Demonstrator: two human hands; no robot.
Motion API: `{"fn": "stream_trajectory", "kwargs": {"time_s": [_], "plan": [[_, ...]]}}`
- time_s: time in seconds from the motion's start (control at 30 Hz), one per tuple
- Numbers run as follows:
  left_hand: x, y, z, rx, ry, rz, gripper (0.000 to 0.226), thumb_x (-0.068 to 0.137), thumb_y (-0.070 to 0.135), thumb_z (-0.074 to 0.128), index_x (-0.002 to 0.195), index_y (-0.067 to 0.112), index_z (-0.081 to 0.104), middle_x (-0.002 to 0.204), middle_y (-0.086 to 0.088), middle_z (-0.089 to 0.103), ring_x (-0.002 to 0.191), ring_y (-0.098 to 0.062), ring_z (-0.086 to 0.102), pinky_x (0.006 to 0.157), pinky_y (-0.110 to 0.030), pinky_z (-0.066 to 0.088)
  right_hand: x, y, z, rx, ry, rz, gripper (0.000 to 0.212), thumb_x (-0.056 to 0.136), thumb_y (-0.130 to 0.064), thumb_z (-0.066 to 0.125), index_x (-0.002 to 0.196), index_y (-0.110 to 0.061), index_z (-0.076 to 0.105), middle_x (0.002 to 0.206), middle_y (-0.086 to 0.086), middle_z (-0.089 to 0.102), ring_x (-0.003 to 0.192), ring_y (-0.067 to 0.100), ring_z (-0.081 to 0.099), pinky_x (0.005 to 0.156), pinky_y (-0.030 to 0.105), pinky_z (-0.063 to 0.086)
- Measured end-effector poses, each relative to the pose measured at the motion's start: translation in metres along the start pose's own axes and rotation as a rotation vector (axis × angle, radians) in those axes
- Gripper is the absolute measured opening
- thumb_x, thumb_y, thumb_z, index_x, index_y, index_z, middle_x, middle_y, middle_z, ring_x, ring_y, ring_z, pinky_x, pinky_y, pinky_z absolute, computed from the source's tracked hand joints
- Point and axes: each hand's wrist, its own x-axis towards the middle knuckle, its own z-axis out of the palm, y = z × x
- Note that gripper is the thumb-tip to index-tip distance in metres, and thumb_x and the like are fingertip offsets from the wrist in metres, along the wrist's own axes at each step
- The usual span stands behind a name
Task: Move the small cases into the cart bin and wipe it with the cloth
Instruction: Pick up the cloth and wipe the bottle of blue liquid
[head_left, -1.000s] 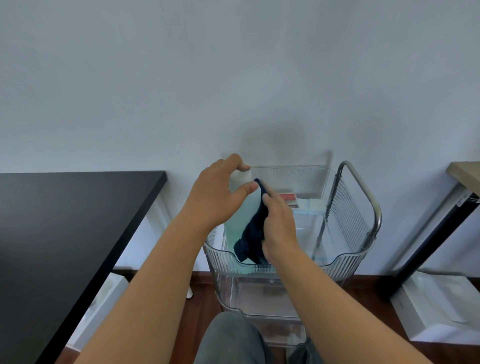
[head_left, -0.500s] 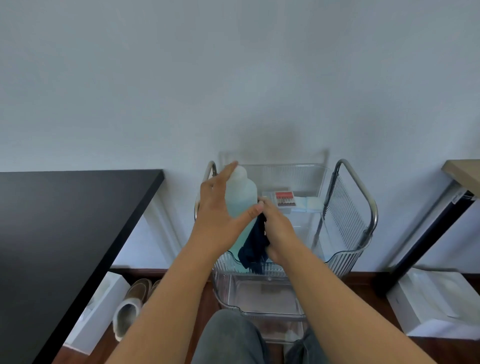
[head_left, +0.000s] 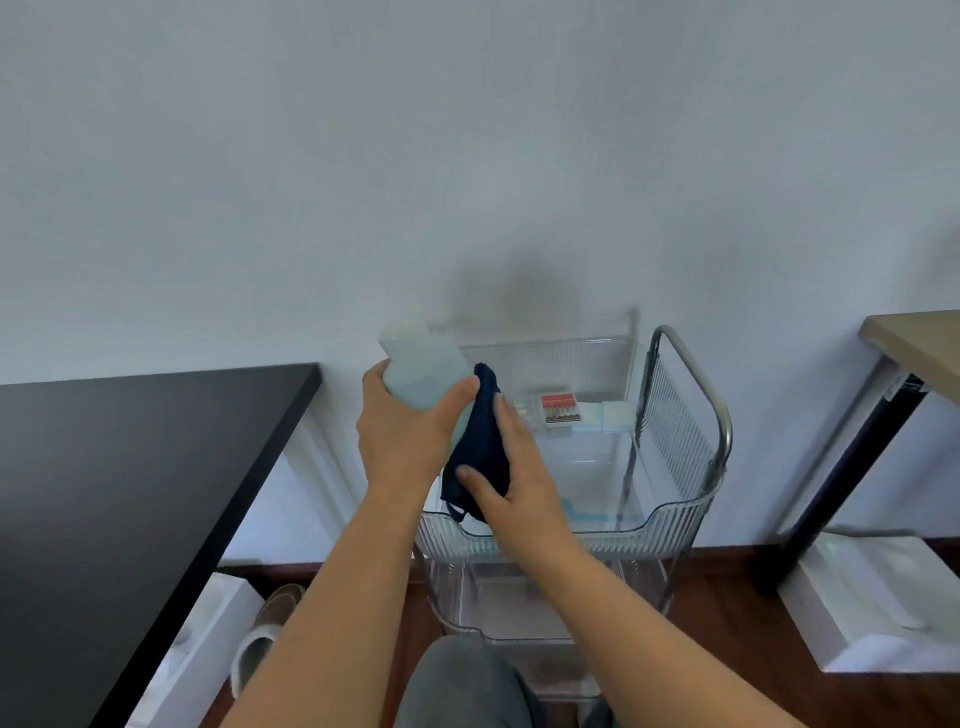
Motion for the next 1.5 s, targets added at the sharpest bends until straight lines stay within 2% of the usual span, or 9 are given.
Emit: {"fn": "stream_trajectory", "kwargs": {"time_s": [0.2,0.37,0.53,0.73,1.03,1.23,1.37,1.43,1.5], "plan": [[0.015,0.020,-0.010,-0.226,0.035,0.015,0.075,0.048,0.057,0.086,0.112,0.034,0.056,0.098,0.016,0.068,0.081,0.004,0.067,0.072,-0.029,0.058,-0.010,0.026,-0.023,-0.191,0.007,-0.005,0.085,0.091,-0.034,0.064,0.144,-0.056,0.001,0.161,-0.015,0.014,0.146,0.004,0.015,0.119,0.043,0.024],[0.023,0.032,-0.012,-0.319,-0.060,-0.012,0.070,0.052,0.050,0.087,0.113,0.027,0.061,0.099,0.008,0.073,0.087,-0.012,0.072,0.077,-0.046,0.061,-0.008,0.016,-0.035,-0.316,0.096,-0.215,0.080,0.092,-0.028,0.064,0.150,-0.022,0.010,0.158,-0.006,0.016,0.148,0.022,0.020,0.117,0.048,0.028],[0.018,0.041,-0.005,-0.286,-0.290,0.050,0.066,0.053,0.043,0.088,0.112,0.025,0.063,0.100,0.004,0.074,0.090,-0.014,0.073,0.071,-0.034,0.060,0.026,-0.028,-0.042,-0.286,0.070,-0.328,0.074,0.096,-0.042,0.051,0.152,-0.016,0.009,0.159,0.001,0.019,0.145,0.014,0.023,0.115,0.030,0.028],[0.025,0.052,-0.019,-0.454,-0.499,0.105,0.071,0.062,0.031,0.080,0.123,0.004,0.057,0.103,-0.013,0.070,0.090,-0.026,0.069,0.065,-0.034,0.057,0.045,-0.047,-0.062,-0.159,-0.079,-0.267,0.080,0.087,-0.064,0.050,0.151,-0.047,0.005,0.153,-0.020,0.028,0.131,-0.008,0.034,0.099,0.000,0.028],[0.036,0.071,-0.017,-0.657,-0.582,0.090,0.097,0.059,0.038,0.082,0.137,-0.005,0.045,0.116,-0.021,0.058,0.103,-0.035,0.058,0.091,-0.053,0.047,-0.017,0.005,-0.059,0.148,-0.222,-0.072,0.085,0.085,-0.061,0.060,0.151,-0.049,0.007,0.148,-0.023,0.039,0.131,0.002,0.046,0.106,0.035,0.044],[0.028,0.084,-0.003,-0.809,-0.738,0.041,0.109,0.044,0.053,0.092,0.129,0.004,0.044,0.102,-0.015,0.056,0.088,-0.031,0.057,0.079,-0.044,0.048,-0.010,-0.004,-0.051,0.194,-0.141,-0.036,0.107,0.068,-0.051,0.083,0.145,-0.058,0.009,0.136,-0.029,0.047,0.121,-0.001,0.053,0.094,0.023,0.052],[0.022,0.092,0.000,-0.878,-0.683,0.023,0.108,0.055,0.055,0.087,0.137,0.003,0.040,0.118,-0.020,0.054,0.103,-0.036,0.056,0.090,-0.052,0.046,0.000,-0.013,-0.055,0.148,0.011,-0.050,0.106,0.062,-0.051,0.085,0.144,-0.057,0.019,0.136,-0.021,0.049,0.119,0.004,0.055,0.093,0.036,0.055],[0.018,0.091,0.000,-0.743,-0.600,0.028,0.092,0.070,0.056,0.074,0.144,0.015,0.039,0.136,-0.014,0.055,0.121,-0.035,0.056,0.099,-0.058,0.047,0.003,-0.015,-0.059,0.105,0.079,-0.053,0.105,0.061,-0.051,0.085,0.143,-0.056,0.020,0.137,-0.025,0.046,0.120,0.002,0.052,0.094,0.036,0.054],[0.008,0.087,0.001,-0.489,-0.574,0.071,0.073,0.071,0.061,0.069,0.135,0.038,0.042,0.131,0.004,0.061,0.117,-0.021,0.062,0.083,-0.051,0.058,0.006,-0.016,-0.067,0.036,0.139,-0.102,0.106,0.063,-0.047,0.084,0.147,-0.050,0.019,0.140,-0.024,0.043,0.124,0.004,0.048,0.097,0.036,0.052]]}}
